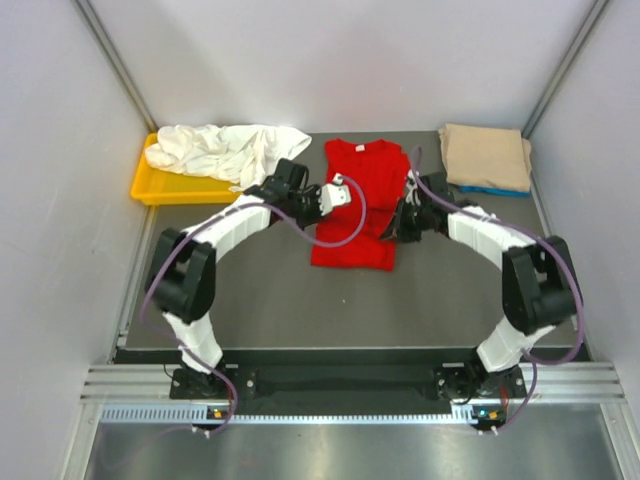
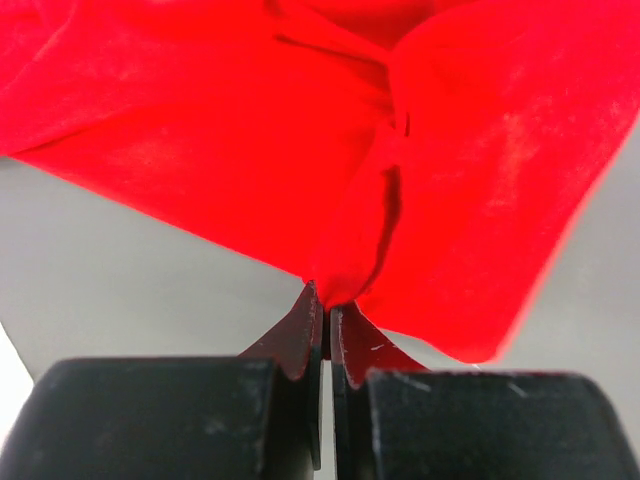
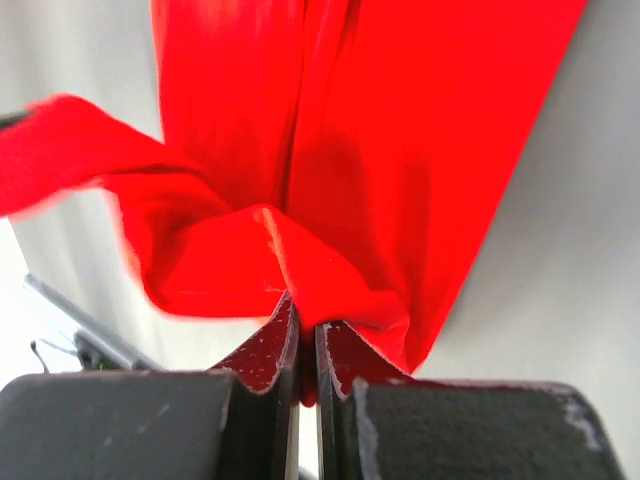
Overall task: Fold and stack the t-shirts
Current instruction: Fold the tshirt
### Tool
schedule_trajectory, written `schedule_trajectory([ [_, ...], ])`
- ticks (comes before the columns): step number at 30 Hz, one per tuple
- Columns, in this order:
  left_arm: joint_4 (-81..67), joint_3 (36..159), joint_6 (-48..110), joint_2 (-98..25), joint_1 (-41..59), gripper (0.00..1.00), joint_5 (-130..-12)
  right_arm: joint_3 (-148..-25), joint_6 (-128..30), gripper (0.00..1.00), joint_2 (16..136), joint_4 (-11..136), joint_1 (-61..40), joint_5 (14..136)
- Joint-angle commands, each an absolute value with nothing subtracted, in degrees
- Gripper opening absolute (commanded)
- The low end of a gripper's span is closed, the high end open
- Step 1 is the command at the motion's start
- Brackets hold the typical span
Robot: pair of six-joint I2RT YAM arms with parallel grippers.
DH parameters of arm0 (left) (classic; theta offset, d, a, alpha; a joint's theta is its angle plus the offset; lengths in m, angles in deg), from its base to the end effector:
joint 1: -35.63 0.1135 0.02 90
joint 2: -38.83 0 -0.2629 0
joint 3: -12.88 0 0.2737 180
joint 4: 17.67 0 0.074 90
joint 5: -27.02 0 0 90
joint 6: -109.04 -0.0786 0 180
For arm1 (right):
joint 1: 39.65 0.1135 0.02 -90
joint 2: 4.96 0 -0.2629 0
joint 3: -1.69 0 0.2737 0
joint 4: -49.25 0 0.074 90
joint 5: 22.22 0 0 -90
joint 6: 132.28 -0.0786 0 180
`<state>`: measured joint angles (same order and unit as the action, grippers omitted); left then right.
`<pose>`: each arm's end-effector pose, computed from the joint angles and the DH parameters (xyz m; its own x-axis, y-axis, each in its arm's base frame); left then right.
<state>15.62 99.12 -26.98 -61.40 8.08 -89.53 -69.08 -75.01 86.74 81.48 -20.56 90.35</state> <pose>0.3651 -0.2301 0.2000 0.0389 0.7057 -0.7074 0.9427 0.2088 0.2601 0.3410 0.1500 0.1612 -0.9171 0.2109 -0.3383 -0.0281 0.8123 0.5826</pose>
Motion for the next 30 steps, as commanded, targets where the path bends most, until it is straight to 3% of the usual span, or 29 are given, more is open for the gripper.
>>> schedule_trajectory([
  [1, 20.2, 108.5, -24.0, -69.2, 9.1, 0.00, -91.3, -78.1, -69.8, 0.00, 93.0, 81.8, -23.7, 90.6],
  [12, 20.8, 125.9, -22.2, -83.4, 12.0, 0.00, -88.9, -92.3, -69.6, 0.01, 107.8, 79.5, -30.4, 95.7],
  [13, 20.4, 126.2, -22.3, -84.4, 12.0, 0.00, -89.3, -93.2, -69.4, 0.03, 108.8, 80.0, -30.7, 96.3],
  [14, 19.7, 126.2, -22.3, -84.8, 12.0, 0.00, -89.3, -93.9, -69.3, 0.17, 110.2, 80.2, -31.0, 96.7],
  [17, 17.2, 127.0, -20.3, -86.5, 12.0, 0.22, -88.1, -96.4, -69.7, 0.38, 111.8, 80.0, -32.2, 95.7],
  [19, 14.0, 128.2, -16.2, -87.9, 12.0, 0.39, -81.7, -98.0, -70.1, 0.47, 112.9, 79.9, -33.5, 94.2],
  [23, 8.6, 133.5, -7.4, -89.9, 13.0, 0.63, -67.9, -107.1, -67.3, 0.53, 112.7, 85.2, -35.2, 87.5],
  [25, 9.0, 136.3, -4.3, -90.7, 13.6, 0.78, -67.5, -109.1, -64.8, 0.59, 110.6, 87.4, -35.6, 83.0],
  [28, 13.6, 142.9, -1.4, -90.7, 14.2, 0.80, -69.7, -110.1, -61.6, 0.60, 105.2, 90.0, -35.7, 78.8],
  [30, 17.1, 142.1, -2.0, -86.5, 14.3, 0.69, -75.7, -105.6, -59.6, 0.60, 100.9, 90.7, -35.2, 76.8],
])
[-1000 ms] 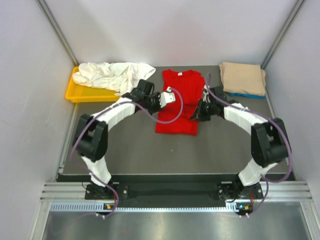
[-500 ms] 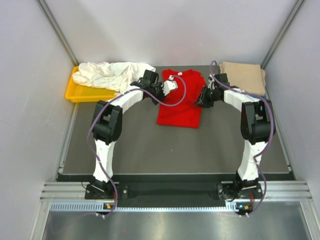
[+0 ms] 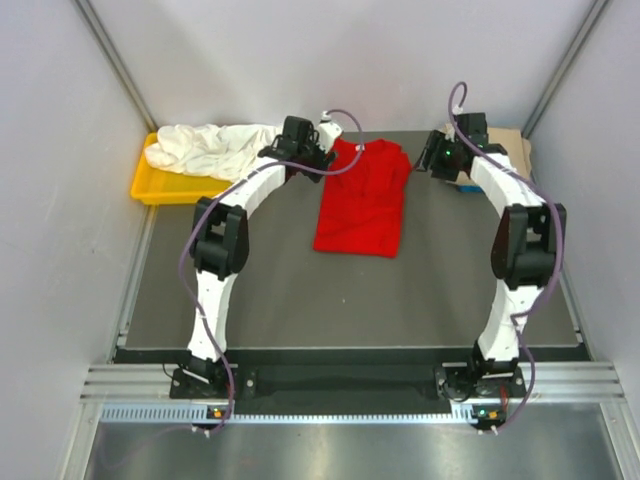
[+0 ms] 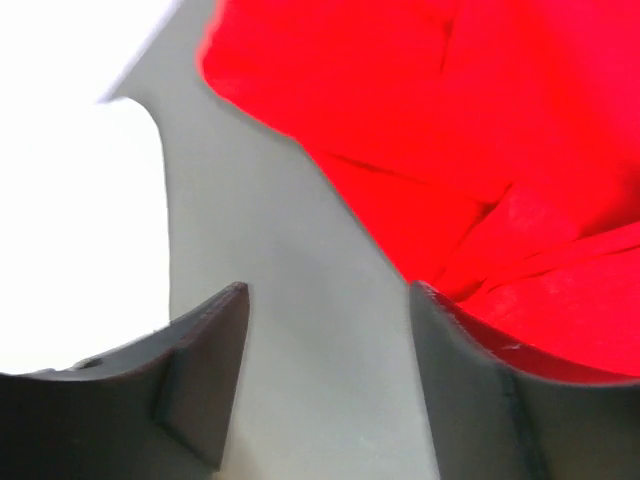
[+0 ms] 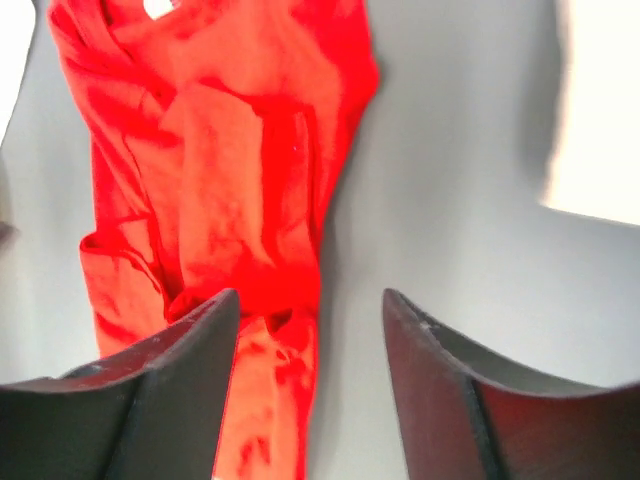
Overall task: Fold and stack the t-shirts
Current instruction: Fold the tshirt
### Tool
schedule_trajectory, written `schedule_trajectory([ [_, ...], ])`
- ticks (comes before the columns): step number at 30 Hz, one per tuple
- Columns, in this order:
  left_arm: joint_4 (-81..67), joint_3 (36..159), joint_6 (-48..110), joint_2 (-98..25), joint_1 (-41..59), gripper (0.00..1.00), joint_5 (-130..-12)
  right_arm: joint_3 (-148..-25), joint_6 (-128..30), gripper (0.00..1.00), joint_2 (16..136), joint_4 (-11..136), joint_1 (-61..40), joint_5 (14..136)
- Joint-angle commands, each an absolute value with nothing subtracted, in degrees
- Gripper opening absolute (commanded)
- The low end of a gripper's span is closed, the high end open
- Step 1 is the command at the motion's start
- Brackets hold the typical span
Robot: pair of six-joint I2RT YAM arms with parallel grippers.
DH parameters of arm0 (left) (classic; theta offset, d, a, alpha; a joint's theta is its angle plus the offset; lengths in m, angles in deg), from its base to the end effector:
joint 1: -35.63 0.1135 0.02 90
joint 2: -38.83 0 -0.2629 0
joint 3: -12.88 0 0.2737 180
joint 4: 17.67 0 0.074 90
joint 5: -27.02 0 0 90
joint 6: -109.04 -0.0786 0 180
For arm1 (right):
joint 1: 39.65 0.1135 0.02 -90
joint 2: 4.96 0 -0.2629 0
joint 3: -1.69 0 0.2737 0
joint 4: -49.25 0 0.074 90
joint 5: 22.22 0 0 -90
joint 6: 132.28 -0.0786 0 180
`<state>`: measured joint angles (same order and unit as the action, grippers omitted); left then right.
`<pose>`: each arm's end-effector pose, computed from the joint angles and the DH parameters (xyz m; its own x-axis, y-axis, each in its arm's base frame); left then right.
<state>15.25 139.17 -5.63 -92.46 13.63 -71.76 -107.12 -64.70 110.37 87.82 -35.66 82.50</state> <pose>0.5386 -0.2306 0.1940 -0.3167 0.5728 -0.7560 0.6757 0.6956 0.2440 0.5077 0.0554 0.2138 -0.7470 0.3177 -0.5840 0.0418 0.8992 0.4356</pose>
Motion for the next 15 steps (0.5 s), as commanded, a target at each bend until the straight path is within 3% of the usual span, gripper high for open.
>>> schedule_trajectory([
  [1, 17.7, 139.5, -3.3, -84.1, 14.1, 0.62, -78.6, -102.7, -59.1, 0.57, 95.7, 90.7, -33.9, 76.3],
  [2, 17.9, 131.4, -5.1, -81.3, 13.3, 0.53, -82.4, -95.3, -58.9, 0.54, 93.2, 90.3, -32.9, 75.7],
  [3, 18.0, 126.5, -11.0, -75.2, 12.6, 0.52, -87.7, -90.8, -58.7, 0.51, 90.7, 88.0, -31.8, 76.0],
  [5, 19.0, 111.7, -20.3, -69.1, 9.2, 0.52, -90.7, -79.7, -60.4, 0.44, 85.6, 85.8, -28.8, 80.8],
  [6, 17.4, 106.7, -27.6, -63.9, 7.9, 0.59, -89.8, -76.7, -62.4, 0.44, 84.4, 82.9, -28.0, 82.1],
  [8, 14.4, 94.7, -35.5, -59.8, 4.6, 0.67, -88.0, -70.2, -64.4, 0.56, 82.3, 81.6, -25.2, 81.3],
  [10, 7.7, 89.1, -37.7, -56.9, 2.9, 0.71, -83.5, -66.9, -66.4, 0.61, 81.4, 78.4, -23.8, 81.1],
  [15, 3.0, 84.3, -40.4, -58.6, 2.1, 0.76, -82.5, -58.5, -70.8, 0.60, 82.7, 68.8, -23.7, 87.2],
])
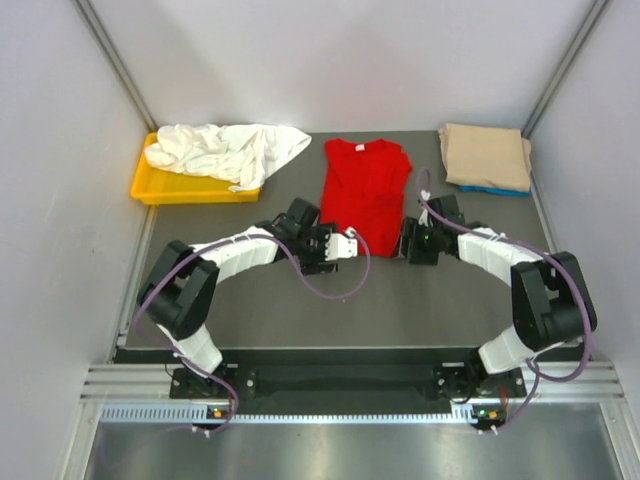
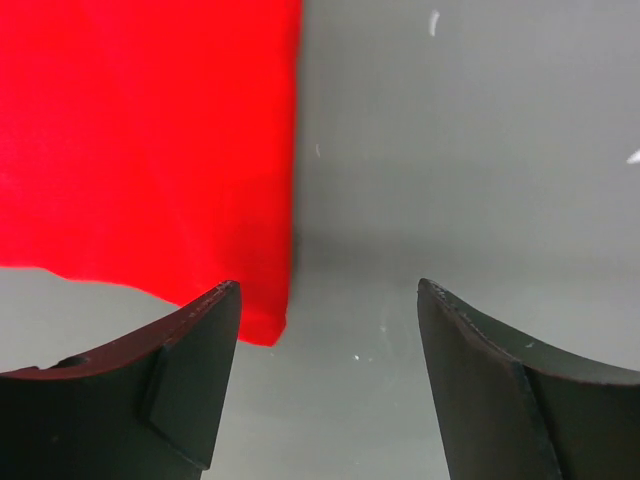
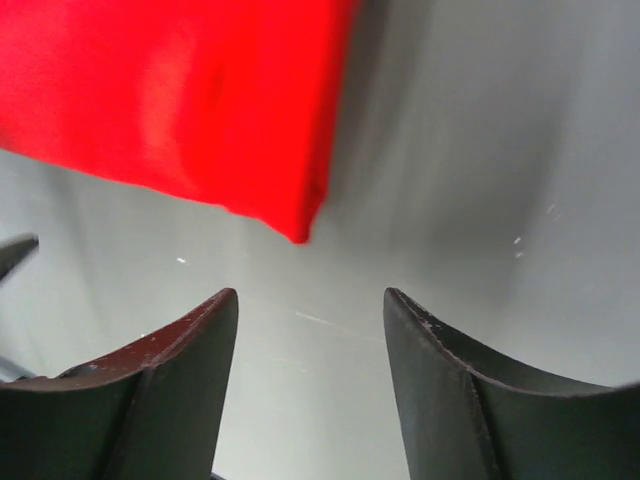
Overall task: Fold and stack the t-shirts
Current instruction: Fold the tshirt
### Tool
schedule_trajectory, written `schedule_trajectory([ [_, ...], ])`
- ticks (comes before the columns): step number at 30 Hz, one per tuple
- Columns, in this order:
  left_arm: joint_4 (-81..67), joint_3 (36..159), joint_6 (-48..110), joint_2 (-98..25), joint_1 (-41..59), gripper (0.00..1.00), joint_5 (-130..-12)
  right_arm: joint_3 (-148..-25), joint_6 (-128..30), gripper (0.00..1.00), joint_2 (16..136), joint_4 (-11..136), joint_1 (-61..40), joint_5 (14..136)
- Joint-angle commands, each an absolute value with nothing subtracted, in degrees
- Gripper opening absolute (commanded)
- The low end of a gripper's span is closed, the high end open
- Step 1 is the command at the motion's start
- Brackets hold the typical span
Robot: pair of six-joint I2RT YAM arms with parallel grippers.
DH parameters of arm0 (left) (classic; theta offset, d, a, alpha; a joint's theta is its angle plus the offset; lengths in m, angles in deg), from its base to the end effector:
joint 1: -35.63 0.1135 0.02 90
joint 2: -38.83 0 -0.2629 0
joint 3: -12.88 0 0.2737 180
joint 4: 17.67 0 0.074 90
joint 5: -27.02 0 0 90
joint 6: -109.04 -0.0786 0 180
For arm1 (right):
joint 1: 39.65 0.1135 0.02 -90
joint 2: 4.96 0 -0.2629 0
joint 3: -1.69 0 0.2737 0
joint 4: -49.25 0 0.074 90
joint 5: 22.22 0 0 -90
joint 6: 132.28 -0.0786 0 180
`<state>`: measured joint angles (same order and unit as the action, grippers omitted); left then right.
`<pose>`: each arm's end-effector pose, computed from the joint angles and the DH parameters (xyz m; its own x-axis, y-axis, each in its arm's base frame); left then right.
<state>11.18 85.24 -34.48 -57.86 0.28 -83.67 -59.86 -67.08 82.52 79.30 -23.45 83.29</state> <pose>0.3008 -0.2474 0.1437 0.1859 0.7904 -0.5837 0.9495 0.0084 0.3137 0.3191 0.1146 0.1324 -0.8956 0.1607 -0.4149 -0.0406 0.8991 0.4359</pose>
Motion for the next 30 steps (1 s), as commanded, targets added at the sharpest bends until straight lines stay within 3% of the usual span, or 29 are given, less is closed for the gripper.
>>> schedule_trajectory([
  [1, 1.6, 84.3, -40.3, -59.3, 2.1, 0.77, -82.4, -58.1, -71.4, 0.59, 84.4, 67.6, -23.7, 88.4],
  [8, -3.3, 84.7, -39.8, -64.3, 2.1, 0.72, -79.9, -57.5, -74.0, 0.50, 90.6, 62.5, -23.9, 89.4],
  [9, -3.3, 84.8, -39.7, -65.1, 2.1, 0.71, -79.5, -57.4, -74.6, 0.47, 91.2, 60.4, -24.2, 89.7],
  [10, -3.3, 85.0, -39.8, -65.3, 2.1, 0.68, -79.3, -57.3, -75.0, 0.34, 92.4, 59.5, -24.6, 90.1],
  [12, -2.2, 85.3, -39.8, -66.1, 2.1, 0.37, -79.2, -57.6, -75.5, 0.18, 93.6, 59.0, -24.9, 91.7],
  [13, -1.3, 86.0, -39.3, -66.2, 2.1, 0.25, -79.1, -57.6, -75.4, 0.05, 93.5, 59.4, -25.3, 91.8],
  [14, 0.0, 86.4, -37.8, -66.0, 2.1, 0.00, -77.8, -57.3, -75.2, 0.00, 92.3, 60.2, -26.2, 91.8],
  [18, 5.6, 86.7, -32.9, -63.6, 2.2, 0.00, -75.8, -54.5, -72.7, 0.00, 87.7, 65.8, -27.8, 92.4],
  [23, 12.5, 78.6, -29.0, -53.2, 1.2, 0.00, -78.2, -48.8, -71.4, 0.00, 80.0, 73.2, -23.4, 96.3],
  [30, 34.4, 72.8, -23.6, -39.5, -4.3, 0.00, -78.4, -37.4, -78.9, 0.00, 55.4, 86.8, -14.7, 94.3],
])
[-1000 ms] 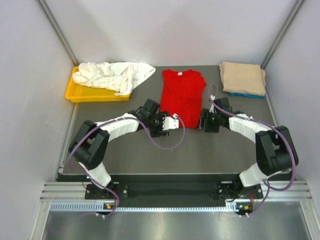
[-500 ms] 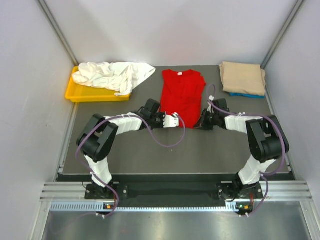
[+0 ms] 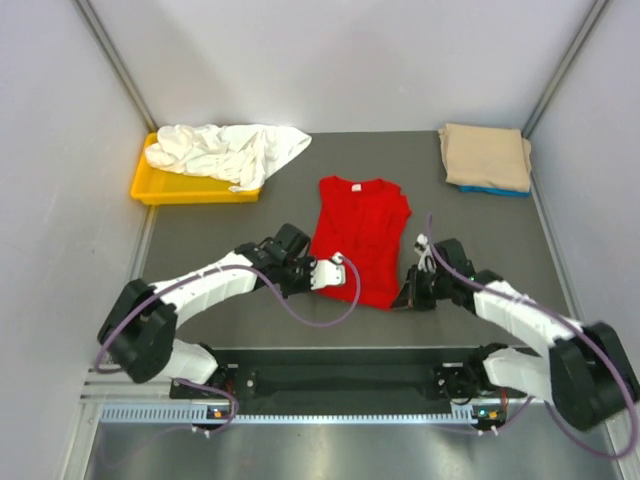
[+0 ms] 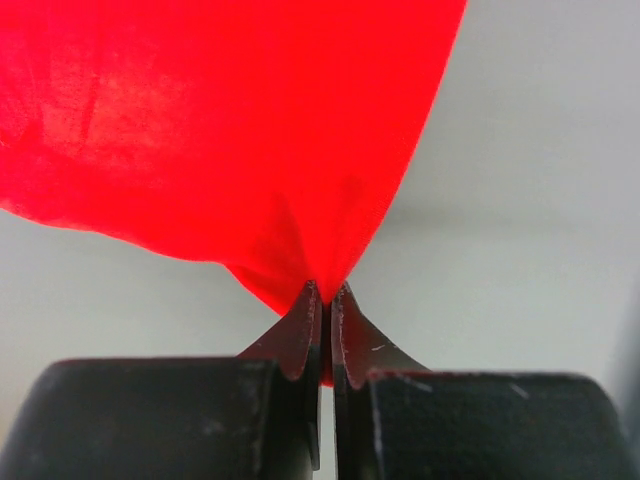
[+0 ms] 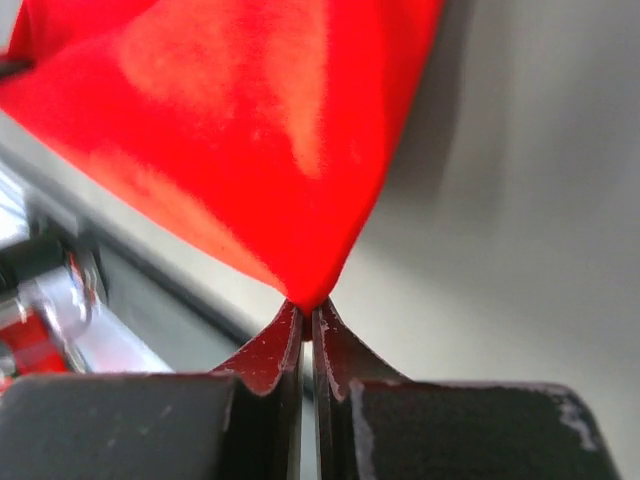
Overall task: Fold and stack the t-shirts
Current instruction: Fold the tshirt
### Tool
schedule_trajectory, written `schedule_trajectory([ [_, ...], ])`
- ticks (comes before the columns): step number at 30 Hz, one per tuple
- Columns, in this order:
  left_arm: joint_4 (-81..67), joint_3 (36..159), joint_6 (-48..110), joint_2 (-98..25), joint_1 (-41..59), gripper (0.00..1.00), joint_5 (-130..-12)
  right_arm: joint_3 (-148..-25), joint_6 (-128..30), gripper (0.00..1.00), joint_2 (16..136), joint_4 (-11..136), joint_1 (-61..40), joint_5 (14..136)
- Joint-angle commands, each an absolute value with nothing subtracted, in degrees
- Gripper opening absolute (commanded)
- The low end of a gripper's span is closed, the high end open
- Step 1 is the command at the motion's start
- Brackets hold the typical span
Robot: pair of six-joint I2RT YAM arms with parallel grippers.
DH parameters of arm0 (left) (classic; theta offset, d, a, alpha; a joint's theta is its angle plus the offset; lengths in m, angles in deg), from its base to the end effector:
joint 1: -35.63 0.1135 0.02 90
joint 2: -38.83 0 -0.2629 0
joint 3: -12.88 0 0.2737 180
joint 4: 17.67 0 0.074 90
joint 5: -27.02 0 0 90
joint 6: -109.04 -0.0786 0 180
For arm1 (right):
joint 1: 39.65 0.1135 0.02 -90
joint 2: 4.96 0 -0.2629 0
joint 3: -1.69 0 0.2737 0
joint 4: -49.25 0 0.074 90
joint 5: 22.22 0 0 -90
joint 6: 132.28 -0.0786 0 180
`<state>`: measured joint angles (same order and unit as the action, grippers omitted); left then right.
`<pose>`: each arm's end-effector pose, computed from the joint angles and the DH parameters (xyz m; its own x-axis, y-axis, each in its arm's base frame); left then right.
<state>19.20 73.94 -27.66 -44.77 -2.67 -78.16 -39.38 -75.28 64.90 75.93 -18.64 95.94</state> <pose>0.2382 -0.2143 0.1408 0.0481 0.8570 -0.5131 0.9736 0.0745 0.2158 0.2206 0.1245 0.1105 -0.9532 0.1483 -0.2636 -0.0557 0.7707 0.6348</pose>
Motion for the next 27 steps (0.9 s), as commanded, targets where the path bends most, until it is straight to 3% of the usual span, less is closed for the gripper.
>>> schedule_trajectory([
  [1, 37.3, 72.7, -23.5, -38.3, -5.0, 0.00, -79.2, -37.1, -80.6, 0.00, 52.9, 89.0, -10.2, 93.5],
  [4, 44.6, 72.6, -22.7, -33.5, -5.0, 0.00, -81.9, -37.0, -86.8, 0.00, 45.2, 93.2, -4.5, 92.6],
  [8, 43.4, 77.6, -18.3, -34.6, -3.3, 0.00, -81.8, -42.0, -82.9, 0.00, 45.1, 96.6, -7.0, 92.1],
  [16, 37.8, 103.1, -18.8, -53.6, 9.8, 0.00, -84.1, -64.6, -69.1, 0.00, 70.4, 93.0, -22.3, 91.0],
  [20, 40.5, 118.8, -20.1, -69.4, 11.2, 0.00, -83.3, -76.1, -65.8, 0.00, 86.5, 90.8, -26.6, 91.4],
  [27, 44.3, 144.9, -19.3, -88.2, 11.8, 0.00, -80.0, -90.6, -65.3, 0.00, 99.9, 90.2, -31.1, 91.4],
])
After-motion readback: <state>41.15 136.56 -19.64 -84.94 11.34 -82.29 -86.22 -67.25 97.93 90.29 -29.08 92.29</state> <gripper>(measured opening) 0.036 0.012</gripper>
